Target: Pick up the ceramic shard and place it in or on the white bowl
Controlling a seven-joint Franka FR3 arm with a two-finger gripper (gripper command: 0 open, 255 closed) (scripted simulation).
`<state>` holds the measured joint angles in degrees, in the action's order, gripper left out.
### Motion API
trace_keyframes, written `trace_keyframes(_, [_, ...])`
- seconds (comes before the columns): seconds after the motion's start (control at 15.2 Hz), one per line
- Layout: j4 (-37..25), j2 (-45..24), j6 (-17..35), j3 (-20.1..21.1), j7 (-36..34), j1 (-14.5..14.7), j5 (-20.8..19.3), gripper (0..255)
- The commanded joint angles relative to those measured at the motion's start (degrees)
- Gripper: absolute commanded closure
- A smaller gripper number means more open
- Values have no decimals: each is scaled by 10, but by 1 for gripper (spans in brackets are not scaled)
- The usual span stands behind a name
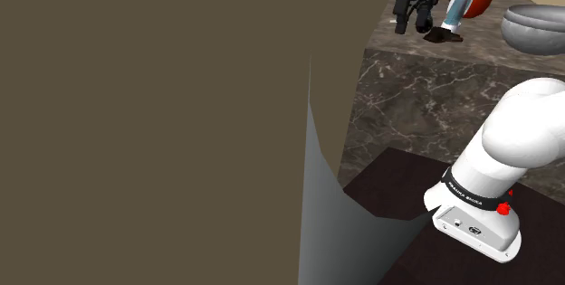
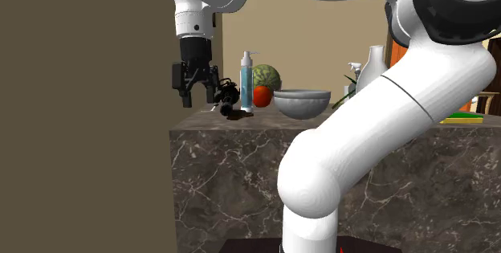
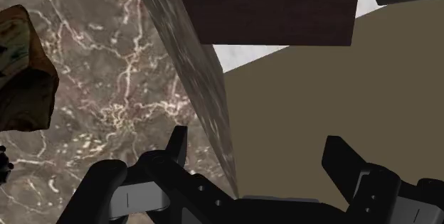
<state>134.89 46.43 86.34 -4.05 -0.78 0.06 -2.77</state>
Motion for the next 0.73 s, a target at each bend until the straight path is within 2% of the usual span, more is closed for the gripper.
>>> trace_keyframes(0.0, [0,0,0,0,0,0,0,0])
trace_keyframes(0.66, [-3,-7,26,-149,137,-46,-78,0])
